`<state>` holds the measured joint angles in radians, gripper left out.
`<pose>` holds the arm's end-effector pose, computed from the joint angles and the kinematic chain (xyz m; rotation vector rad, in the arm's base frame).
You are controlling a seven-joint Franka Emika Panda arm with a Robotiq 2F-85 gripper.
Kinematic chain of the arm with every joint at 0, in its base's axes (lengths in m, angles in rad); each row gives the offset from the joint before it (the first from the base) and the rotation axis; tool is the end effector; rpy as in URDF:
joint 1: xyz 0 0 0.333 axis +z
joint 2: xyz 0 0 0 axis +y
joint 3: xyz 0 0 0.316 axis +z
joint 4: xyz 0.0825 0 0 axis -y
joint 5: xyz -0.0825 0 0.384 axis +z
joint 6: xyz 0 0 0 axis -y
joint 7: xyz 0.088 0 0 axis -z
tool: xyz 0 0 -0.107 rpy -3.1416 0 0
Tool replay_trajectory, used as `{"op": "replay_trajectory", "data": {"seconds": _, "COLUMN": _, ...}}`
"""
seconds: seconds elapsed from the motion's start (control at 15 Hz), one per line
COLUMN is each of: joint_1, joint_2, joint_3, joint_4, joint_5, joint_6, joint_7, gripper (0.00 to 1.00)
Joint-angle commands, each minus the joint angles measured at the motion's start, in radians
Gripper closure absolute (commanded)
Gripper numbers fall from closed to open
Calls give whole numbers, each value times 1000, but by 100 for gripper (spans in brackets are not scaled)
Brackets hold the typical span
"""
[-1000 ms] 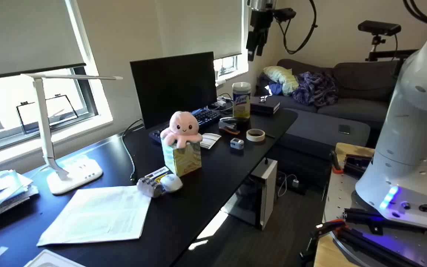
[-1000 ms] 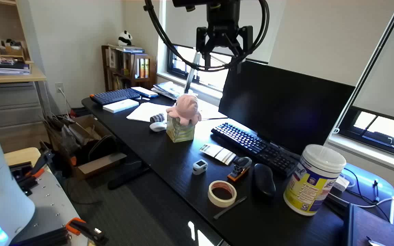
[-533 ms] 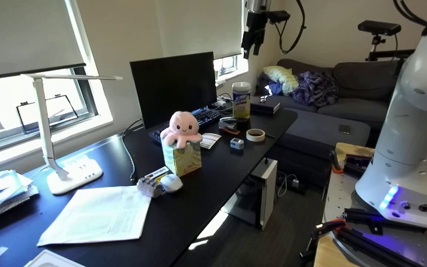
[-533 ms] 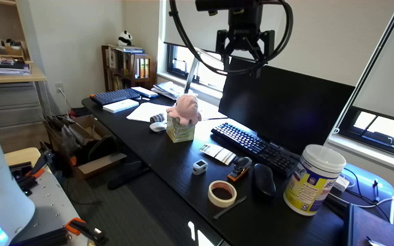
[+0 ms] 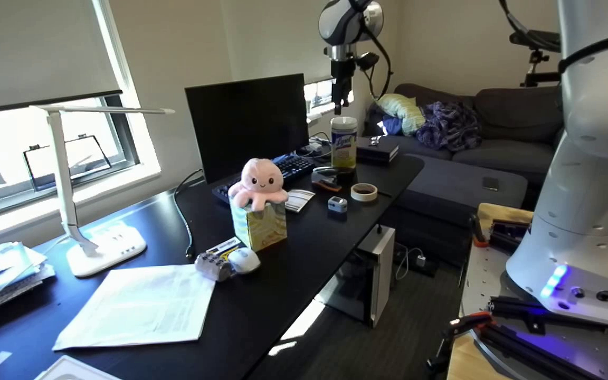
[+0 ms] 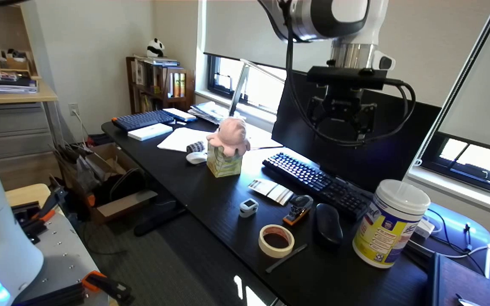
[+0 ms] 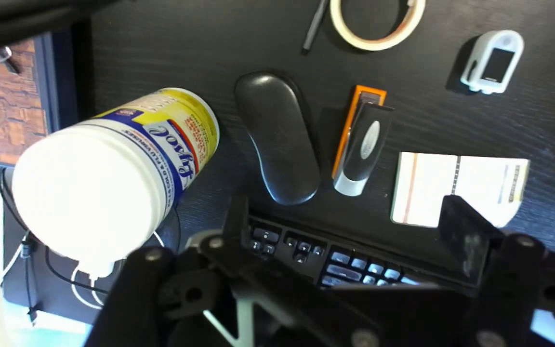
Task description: Move the stapler and black spectacle case to the left side of the desk
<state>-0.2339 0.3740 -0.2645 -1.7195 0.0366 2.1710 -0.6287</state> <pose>0.5895 -0.3004 0.3844 3.0319 0.2016 0.0650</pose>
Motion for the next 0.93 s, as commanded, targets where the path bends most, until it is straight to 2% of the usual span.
{"op": "replay_trajectory", "data": {"seconds": 0.0, "joint_1": -70, "joint_2": 242, "joint_3": 60, "joint_4": 247, "joint_5": -75, "joint_6": -31, "joint_7": -39, "gripper": 0}}
{"op": "replay_trajectory", "data": {"seconds": 0.27, "joint_1": -126, "joint_2": 461, "joint_3": 138, "joint_4": 458, "joint_5": -71, "joint_6": -29, "joint_7": -70, "gripper": 0}}
{"op": "replay_trajectory", "data": {"seconds": 0.4, "joint_1": -140, "joint_2": 495, "joint_3": 172, "joint_4": 499, "joint_5": -50, "joint_6": -16, "joint_7": -59, "gripper": 0}}
{"op": "replay_trajectory", "data": {"seconds": 0.47, "joint_1": -125, "joint_2": 443, "joint_3": 154, "joint_4": 409, "joint_5": -78, "joint_6": -3, "joint_7": -27, "gripper": 0}}
{"op": "replay_trajectory", "data": {"seconds": 0.6, "joint_1": -130, "joint_2": 483, "joint_3": 169, "joint_4": 459, "joint_5": -75, "joint_6": -3, "joint_7": -29, "gripper": 0}}
{"op": "replay_trajectory", "data": {"seconds": 0.87, "joint_1": -133, "joint_2": 490, "joint_3": 170, "joint_4": 482, "joint_5": -75, "joint_6": -4, "joint_7": -29, "gripper": 0}}
